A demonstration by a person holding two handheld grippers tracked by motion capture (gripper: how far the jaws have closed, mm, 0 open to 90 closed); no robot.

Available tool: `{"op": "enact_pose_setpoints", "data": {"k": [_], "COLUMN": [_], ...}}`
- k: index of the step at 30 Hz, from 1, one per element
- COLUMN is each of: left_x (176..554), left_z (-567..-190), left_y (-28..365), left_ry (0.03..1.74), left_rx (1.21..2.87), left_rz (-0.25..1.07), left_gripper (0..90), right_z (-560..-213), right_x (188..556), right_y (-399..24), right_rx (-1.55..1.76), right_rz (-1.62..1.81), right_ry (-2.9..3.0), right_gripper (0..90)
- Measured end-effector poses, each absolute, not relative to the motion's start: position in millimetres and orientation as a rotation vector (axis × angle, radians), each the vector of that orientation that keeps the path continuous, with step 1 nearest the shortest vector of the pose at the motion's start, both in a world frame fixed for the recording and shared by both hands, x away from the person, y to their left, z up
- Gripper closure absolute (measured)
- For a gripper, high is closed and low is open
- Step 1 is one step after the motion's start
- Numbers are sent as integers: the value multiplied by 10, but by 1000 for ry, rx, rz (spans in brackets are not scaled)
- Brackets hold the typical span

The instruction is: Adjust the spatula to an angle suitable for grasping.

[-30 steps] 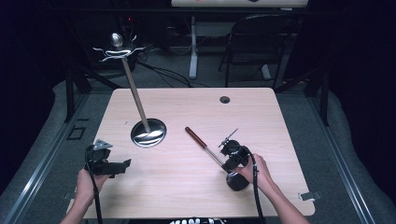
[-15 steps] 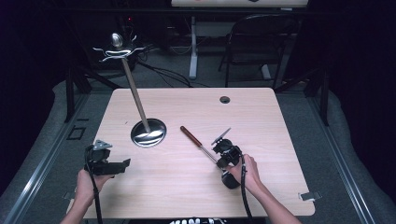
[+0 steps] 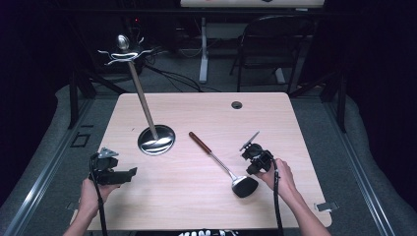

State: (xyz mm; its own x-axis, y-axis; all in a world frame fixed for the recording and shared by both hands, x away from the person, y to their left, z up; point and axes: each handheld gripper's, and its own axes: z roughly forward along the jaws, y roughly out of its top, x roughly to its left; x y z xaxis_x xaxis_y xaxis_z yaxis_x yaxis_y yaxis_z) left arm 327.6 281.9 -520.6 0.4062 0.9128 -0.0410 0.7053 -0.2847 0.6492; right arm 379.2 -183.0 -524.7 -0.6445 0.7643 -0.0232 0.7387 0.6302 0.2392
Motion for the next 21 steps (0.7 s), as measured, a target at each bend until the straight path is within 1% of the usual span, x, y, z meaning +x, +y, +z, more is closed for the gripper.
{"op": "enact_pose_setpoints", "data": {"k": [1,3,10,13,21], "left_x": [3277,3278,3291,3288,3288], "left_z": [-5205,-5204,-5216,-5210,-5210], "left_y": [2811,2808,2840,2852,2860], "left_ry": [1367,1367,1386,1389,1404], "left_rx": [2075,2072,2061,2062,2056], "left_rz": [457,455,450,444,443], "left_gripper": [176,154,118,102,89], "right_z": [-5305,-5343,-5414,-5412,-5403], "right_x": [3771,3759,3761,3729,3614], "right_y": [-1884,-1910,-1894,-1828,-1604], "right_rx": [1255,1252,1256,1254,1187], "right_rz": [220,206,144,151,153], "right_ry": [2754,2770,2837,2872,2967], "right_gripper": [819,822,844,864,871]}}
